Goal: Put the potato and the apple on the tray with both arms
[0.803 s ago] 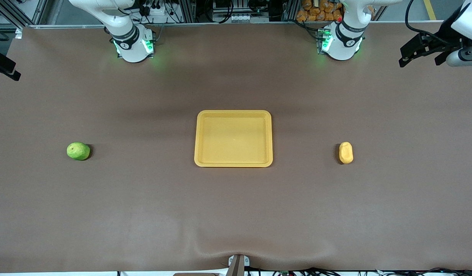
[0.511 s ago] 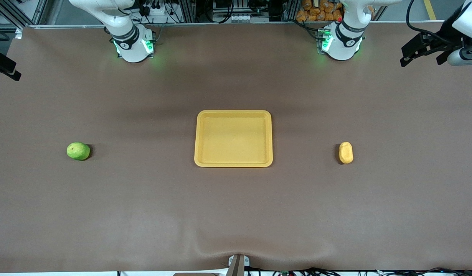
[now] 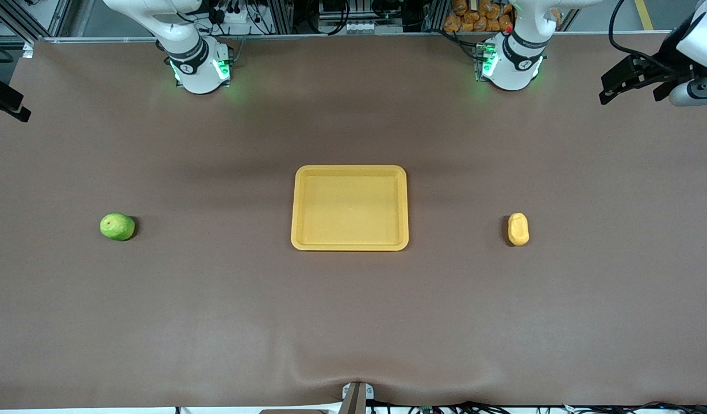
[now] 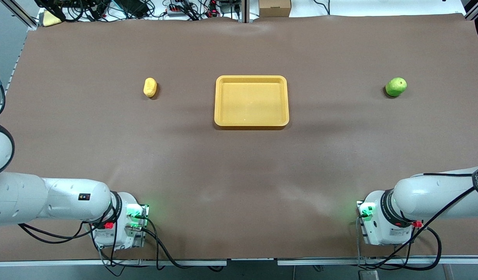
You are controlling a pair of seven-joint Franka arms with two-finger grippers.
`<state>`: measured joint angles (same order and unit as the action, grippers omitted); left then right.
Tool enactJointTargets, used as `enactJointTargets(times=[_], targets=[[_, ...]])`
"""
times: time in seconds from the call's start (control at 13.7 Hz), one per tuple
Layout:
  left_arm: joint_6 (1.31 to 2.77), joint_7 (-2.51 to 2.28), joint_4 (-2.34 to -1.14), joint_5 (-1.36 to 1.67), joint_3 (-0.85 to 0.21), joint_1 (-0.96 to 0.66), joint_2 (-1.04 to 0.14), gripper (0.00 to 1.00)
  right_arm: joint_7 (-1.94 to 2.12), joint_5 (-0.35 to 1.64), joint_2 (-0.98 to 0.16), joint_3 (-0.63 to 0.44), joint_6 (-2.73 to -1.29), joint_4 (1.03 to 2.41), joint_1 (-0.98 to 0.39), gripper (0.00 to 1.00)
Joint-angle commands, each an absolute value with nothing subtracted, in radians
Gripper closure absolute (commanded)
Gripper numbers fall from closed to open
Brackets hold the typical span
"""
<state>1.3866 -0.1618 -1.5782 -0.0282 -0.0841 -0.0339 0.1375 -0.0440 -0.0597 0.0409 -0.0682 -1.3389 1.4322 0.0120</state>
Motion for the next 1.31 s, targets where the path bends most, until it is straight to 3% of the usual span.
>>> enactJointTargets(times=[0.0,0.73,1.24], targets=[[1.350,-0.152,-1.554,-0.046,-0.097,-0.028,0.126,0.00,-0.034,-0.052,0.008,-0.064,-1.333,1.408,0.031,0.00],[1.364,-0.159,-1.574,-0.046,-0.097,-0.026,0.057,0.00,-0.034,-0.058,-0.063,-0.063,-1.333,1.408,0.041,0.00],[1.517,-0.158,-1.693,-0.078,-0.097,-0.026,0.057,0.00,-0.032,-0.061,-0.130,-0.063,-1.336,1.408,0.055,0.00]])
